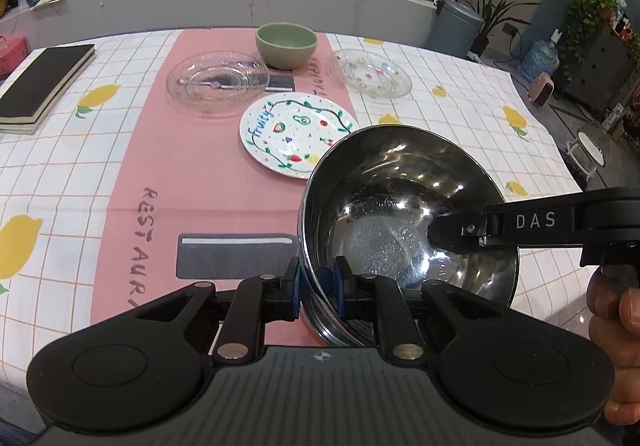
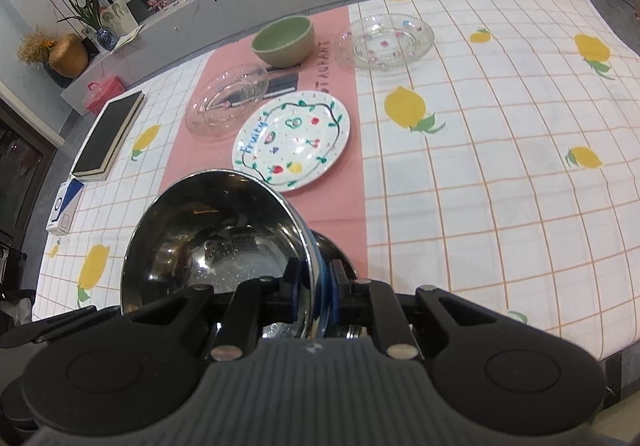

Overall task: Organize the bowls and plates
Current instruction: 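Lift the blue-based steel bowl with both grippers and carry it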

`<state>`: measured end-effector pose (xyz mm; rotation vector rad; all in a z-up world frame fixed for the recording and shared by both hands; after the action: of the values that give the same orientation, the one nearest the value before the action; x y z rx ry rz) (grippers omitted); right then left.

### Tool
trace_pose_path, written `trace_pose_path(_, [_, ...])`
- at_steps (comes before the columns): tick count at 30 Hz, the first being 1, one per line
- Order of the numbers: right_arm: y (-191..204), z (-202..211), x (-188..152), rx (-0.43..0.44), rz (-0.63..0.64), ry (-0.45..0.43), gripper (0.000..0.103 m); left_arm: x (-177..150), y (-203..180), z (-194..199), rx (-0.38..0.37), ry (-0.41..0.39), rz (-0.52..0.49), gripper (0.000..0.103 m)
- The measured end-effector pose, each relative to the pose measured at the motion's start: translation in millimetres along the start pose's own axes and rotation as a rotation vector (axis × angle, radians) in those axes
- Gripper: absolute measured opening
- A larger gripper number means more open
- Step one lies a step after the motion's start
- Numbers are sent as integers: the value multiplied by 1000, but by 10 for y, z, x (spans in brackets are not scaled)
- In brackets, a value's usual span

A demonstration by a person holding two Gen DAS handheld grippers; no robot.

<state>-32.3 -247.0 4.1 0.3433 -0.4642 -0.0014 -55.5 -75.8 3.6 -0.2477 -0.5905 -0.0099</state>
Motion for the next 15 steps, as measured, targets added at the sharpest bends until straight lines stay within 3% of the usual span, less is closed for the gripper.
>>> trace_pose_path(15, [-49,-156,-104,-8,7,35,16,-61,-54,-95,39,16,-54,18])
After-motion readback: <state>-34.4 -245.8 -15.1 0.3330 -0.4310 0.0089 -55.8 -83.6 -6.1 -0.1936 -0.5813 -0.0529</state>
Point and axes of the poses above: each gripper's, at about its wrist camera, not at the fingertips, and z roughly against the way its jaws point, y to its left, x to its top, the point moved 2 cm from there along -z, roughly the way its jaws point, and after that the axes turned 3 degrees about z, right-handed, at the moved point
